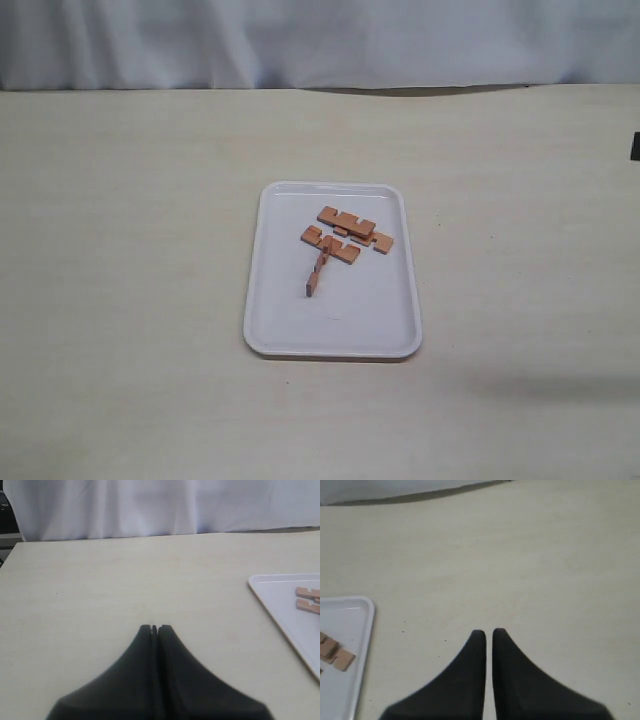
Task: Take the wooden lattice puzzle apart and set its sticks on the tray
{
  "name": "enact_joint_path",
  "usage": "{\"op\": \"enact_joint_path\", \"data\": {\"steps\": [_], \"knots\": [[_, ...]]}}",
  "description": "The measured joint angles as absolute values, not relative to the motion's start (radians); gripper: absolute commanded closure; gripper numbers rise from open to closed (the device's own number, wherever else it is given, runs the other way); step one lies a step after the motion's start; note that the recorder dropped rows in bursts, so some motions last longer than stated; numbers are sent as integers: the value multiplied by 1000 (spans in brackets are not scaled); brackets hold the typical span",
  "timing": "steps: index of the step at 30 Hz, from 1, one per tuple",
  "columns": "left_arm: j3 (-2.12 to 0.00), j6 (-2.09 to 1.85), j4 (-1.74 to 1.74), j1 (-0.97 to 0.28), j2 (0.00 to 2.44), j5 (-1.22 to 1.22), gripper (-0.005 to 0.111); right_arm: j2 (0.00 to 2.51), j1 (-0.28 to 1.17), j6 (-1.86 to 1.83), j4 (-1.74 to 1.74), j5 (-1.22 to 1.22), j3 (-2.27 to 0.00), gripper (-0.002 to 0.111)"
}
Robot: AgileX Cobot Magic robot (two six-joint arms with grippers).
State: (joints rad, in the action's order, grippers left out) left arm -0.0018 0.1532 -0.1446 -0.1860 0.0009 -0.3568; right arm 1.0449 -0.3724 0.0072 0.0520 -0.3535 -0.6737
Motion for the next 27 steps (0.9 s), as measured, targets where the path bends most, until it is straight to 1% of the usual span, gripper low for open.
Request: {"op": "enact_joint_path", "data": {"steps": [5, 9, 14, 22, 27], "knots": [[-2, 153, -147, -186, 1, -357, 107, 885, -272, 7, 56, -307, -610, 104], [-2, 153, -147, -186, 1, -357, 107, 717, -198, -9, 42, -281, -582, 104], [-2, 153, -147, -186, 1, -357, 107, 481, -127, -13, 0, -187, -479, 104], [-2, 153, -147, -186, 1, -357, 107, 115, -71, -15, -8, -27, -317, 104], [-2, 153, -147, -186, 1, -357, 107, 6, -69, -19, -8, 29, -287, 104]]}}
